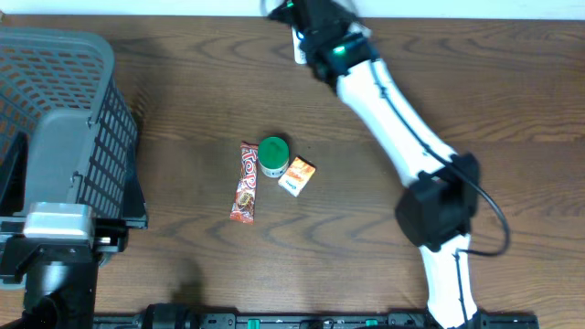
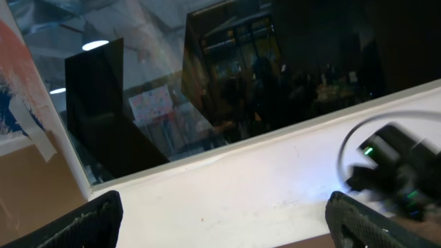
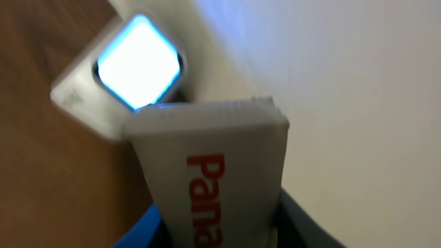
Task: Scan the item barcode
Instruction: 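Hold the box's printed end in front of the scanner window, then move the Panadol box to the table's right edge and release it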
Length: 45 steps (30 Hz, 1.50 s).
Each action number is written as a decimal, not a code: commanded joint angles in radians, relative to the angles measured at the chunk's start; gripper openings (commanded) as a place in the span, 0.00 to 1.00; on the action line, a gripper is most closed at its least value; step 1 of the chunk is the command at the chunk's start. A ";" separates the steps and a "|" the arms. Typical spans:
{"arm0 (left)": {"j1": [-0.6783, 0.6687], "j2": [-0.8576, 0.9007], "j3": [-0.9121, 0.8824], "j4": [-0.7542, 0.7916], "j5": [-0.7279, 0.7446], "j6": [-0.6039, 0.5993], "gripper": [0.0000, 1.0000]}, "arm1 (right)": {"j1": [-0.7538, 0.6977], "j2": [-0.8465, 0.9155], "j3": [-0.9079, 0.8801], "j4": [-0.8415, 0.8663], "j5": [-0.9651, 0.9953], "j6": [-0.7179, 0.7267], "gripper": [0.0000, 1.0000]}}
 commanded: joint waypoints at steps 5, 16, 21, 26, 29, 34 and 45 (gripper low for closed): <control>-0.004 0.002 -0.003 0.023 -0.012 0.034 0.94 | -0.204 -0.055 0.001 -0.528 -0.124 0.586 0.25; -0.004 0.002 -0.004 0.056 -0.004 0.033 0.94 | -0.649 -0.043 -0.261 -0.649 -0.229 0.702 0.30; -0.004 0.002 -0.004 0.060 -0.004 0.033 0.94 | -0.886 -0.043 -0.440 -0.523 -0.229 0.711 0.28; -0.004 0.002 -0.003 0.060 -0.004 0.033 0.94 | -1.093 -0.043 -0.516 -0.460 -0.233 0.721 0.29; -0.004 0.002 -0.003 0.060 -0.004 0.033 0.94 | -1.180 -0.043 -0.498 -0.457 -0.310 0.721 0.58; -0.004 0.002 -0.003 0.060 -0.004 0.033 0.94 | -1.259 -0.043 -0.406 -0.498 -0.486 0.720 0.99; -0.004 0.002 -0.003 0.071 -0.004 0.033 0.94 | -1.194 -0.186 -0.079 -0.676 -0.898 0.721 0.99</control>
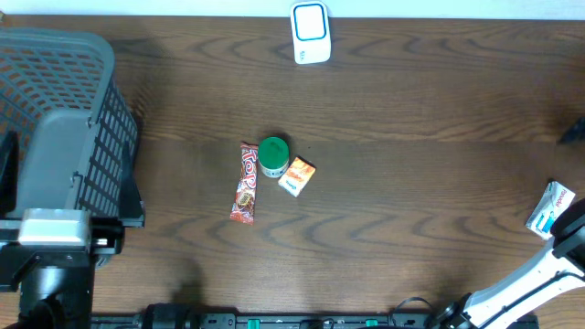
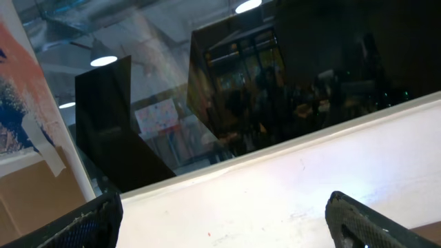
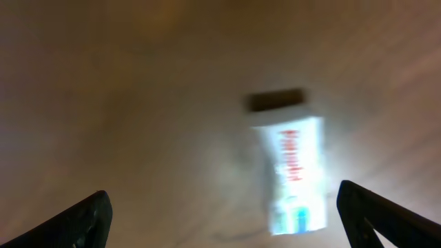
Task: Scan the item barcode
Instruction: 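Move the Panadol box to the table's right edge and release it, then reach the right gripper over the green-capped bottle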
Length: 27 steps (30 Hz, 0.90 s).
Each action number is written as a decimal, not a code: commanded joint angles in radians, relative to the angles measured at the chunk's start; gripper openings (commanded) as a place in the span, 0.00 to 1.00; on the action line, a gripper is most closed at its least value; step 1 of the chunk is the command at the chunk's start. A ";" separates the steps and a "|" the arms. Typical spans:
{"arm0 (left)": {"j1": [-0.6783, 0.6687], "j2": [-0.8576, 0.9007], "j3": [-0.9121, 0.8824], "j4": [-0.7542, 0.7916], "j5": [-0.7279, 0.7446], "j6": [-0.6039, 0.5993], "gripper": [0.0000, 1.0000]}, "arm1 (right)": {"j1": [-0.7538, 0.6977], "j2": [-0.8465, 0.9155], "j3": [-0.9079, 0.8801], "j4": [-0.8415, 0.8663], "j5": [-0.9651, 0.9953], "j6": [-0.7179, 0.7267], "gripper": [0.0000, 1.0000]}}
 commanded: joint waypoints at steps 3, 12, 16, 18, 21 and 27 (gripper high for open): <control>-0.004 0.002 -0.003 0.016 -0.005 0.016 0.94 | 0.111 -0.197 0.069 -0.003 -0.294 0.006 0.99; -0.004 0.002 -0.003 0.038 -0.005 0.016 0.94 | 0.546 -0.320 0.068 -0.034 -0.274 0.006 0.99; -0.004 0.002 -0.003 0.043 -0.005 0.016 0.94 | 0.767 -0.307 0.040 -0.022 -0.231 0.018 0.99; -0.004 0.002 -0.003 0.050 -0.005 0.016 0.94 | 0.870 -0.298 0.019 -0.016 -0.196 0.042 0.99; -0.004 0.002 -0.003 0.057 -0.005 0.016 0.94 | 1.004 -0.288 -0.028 0.011 -0.149 0.067 0.99; -0.004 0.002 -0.003 0.070 -0.005 0.016 0.94 | 1.214 -0.285 -0.215 0.177 -0.144 0.069 0.99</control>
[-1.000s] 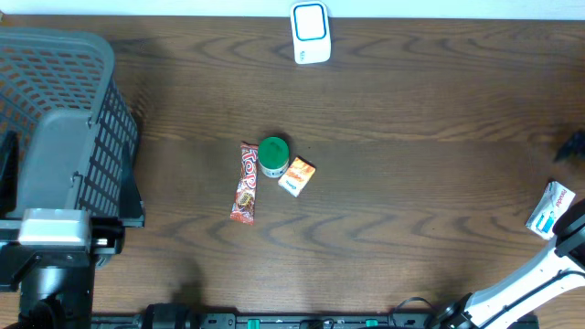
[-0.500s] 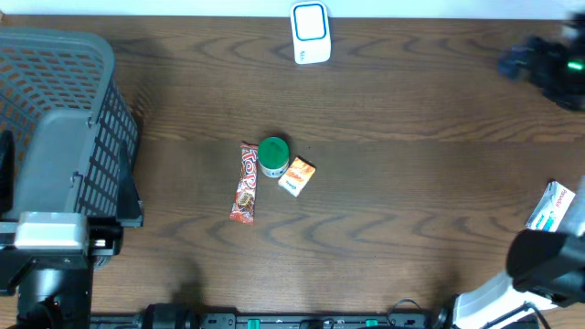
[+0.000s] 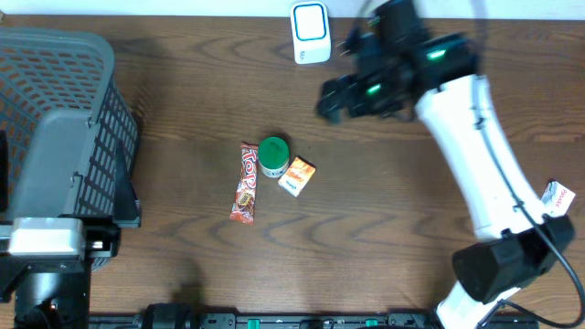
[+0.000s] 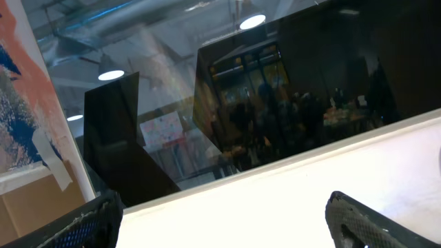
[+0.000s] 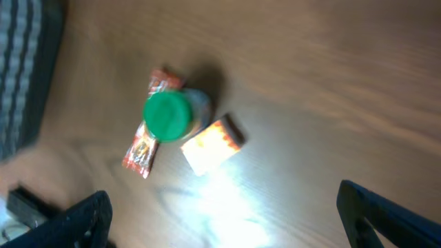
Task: Scan the item barcode
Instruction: 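Reach the right gripper over the green-capped bottle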
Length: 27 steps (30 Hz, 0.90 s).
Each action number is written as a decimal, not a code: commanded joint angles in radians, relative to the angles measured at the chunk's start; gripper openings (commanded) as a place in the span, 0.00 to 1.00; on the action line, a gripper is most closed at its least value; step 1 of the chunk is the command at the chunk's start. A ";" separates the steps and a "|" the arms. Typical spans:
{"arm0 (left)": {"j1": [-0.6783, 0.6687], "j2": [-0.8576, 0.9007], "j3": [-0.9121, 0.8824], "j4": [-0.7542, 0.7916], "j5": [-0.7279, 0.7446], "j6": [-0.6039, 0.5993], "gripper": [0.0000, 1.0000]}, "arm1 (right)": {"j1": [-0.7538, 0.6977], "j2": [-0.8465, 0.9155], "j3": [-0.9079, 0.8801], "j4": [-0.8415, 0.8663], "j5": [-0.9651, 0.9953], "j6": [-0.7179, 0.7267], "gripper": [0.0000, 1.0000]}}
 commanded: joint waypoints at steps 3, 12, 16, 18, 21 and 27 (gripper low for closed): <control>-0.004 0.001 -0.003 0.012 -0.005 0.016 0.94 | 0.134 0.014 -0.180 0.133 0.032 0.017 0.99; -0.004 0.000 -0.003 0.015 -0.005 0.016 0.94 | 0.254 0.014 -0.277 0.277 0.127 0.120 0.99; -0.004 0.000 -0.003 0.015 -0.005 0.016 0.94 | 0.271 0.023 -0.277 0.291 0.214 0.373 0.99; -0.004 0.000 -0.003 0.015 -0.005 0.016 0.94 | 0.271 0.031 -0.277 0.298 0.212 0.495 0.99; -0.004 0.000 -0.003 0.015 -0.005 0.016 0.94 | 0.271 0.046 -0.277 0.315 0.201 0.587 0.99; -0.004 -0.004 -0.003 0.018 -0.005 0.016 0.94 | 0.282 0.048 -0.277 0.332 0.185 0.593 0.99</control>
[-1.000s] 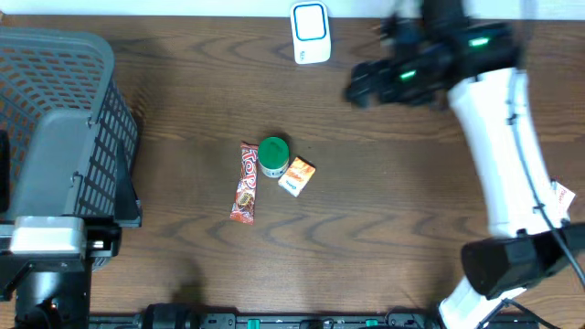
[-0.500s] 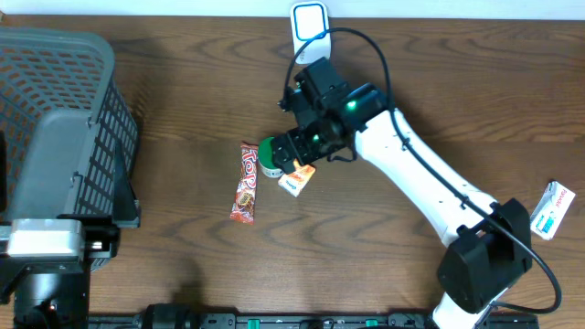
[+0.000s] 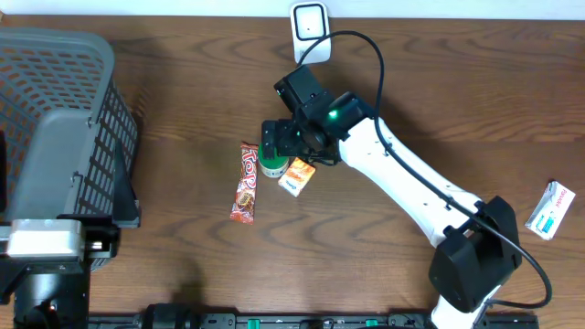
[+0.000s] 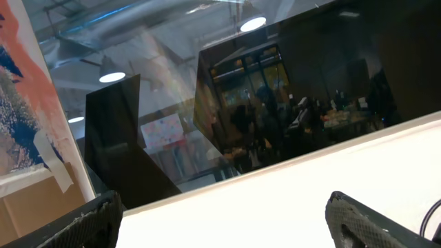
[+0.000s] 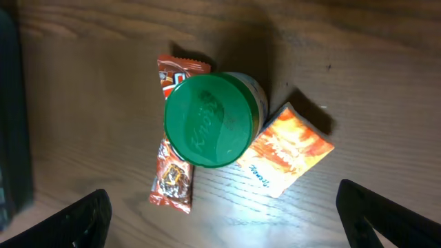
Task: Scan the item barcode
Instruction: 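Reach the right gripper over the green-capped bottle, then lower the right gripper and grasp the green-capped bottle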
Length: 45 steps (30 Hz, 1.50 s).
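Observation:
The white barcode scanner (image 3: 311, 32) stands at the table's far edge. At mid-table a green-lidded jar (image 5: 210, 120) stands between a red candy bar (image 5: 176, 176) and an orange packet (image 5: 286, 155), touching both. My right gripper (image 5: 224, 220) hovers open just above them, its fingertips (image 5: 89, 220) wide apart and nothing between them. In the overhead view the right gripper (image 3: 283, 142) covers part of the jar (image 3: 272, 164). My left gripper (image 4: 220, 220) is open and empty, pointing at a wall and dark window, away from the table.
A grey mesh basket (image 3: 55, 110) fills the left side of the table. A white box with blue print (image 3: 550, 210) lies near the right edge. The left arm's base (image 3: 55, 247) sits at the front left.
My right gripper was high, to the right of the scanner, with the three items small below it. It is now low over the green-lidded jar, still open. The items have not moved.
My right gripper first held a white box with red lettering up to the lit scanner. Then the box lay on the table at the far right, with the gripper open above it. After that the open gripper was back by the scanner, and it now hangs over the jar.

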Each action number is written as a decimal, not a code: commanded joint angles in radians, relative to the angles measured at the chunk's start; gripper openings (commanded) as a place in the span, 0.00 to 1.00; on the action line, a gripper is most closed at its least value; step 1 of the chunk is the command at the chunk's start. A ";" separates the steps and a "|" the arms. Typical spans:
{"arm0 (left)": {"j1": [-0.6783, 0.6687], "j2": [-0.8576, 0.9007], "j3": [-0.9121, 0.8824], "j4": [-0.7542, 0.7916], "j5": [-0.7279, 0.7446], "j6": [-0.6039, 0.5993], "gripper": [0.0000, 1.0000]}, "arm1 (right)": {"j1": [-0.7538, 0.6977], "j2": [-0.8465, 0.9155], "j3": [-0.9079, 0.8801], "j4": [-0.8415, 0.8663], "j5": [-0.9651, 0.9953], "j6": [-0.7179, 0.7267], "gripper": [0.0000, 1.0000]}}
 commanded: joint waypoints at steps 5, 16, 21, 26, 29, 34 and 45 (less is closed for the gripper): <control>-0.004 -0.013 -0.003 0.011 -0.005 0.016 0.94 | 0.023 0.008 -0.002 0.021 0.037 0.096 0.99; -0.004 -0.017 -0.003 0.011 -0.005 0.016 0.94 | 0.064 0.070 -0.001 0.060 0.091 0.121 0.99; -0.004 -0.017 -0.003 0.011 -0.005 0.016 0.94 | 0.064 0.138 0.004 0.103 0.076 0.121 0.99; -0.004 -0.017 -0.003 0.010 -0.005 0.016 0.94 | 0.065 0.191 0.004 0.146 0.096 0.120 0.99; -0.004 -0.017 -0.003 0.010 -0.005 0.016 0.94 | 0.065 0.204 0.004 0.162 0.120 0.120 0.99; -0.004 -0.017 -0.003 0.010 -0.005 0.016 0.94 | 0.065 0.224 0.004 0.178 0.122 0.120 0.99; -0.004 -0.017 -0.003 0.010 -0.005 0.016 0.94 | 0.065 0.273 0.004 0.199 0.129 0.116 0.99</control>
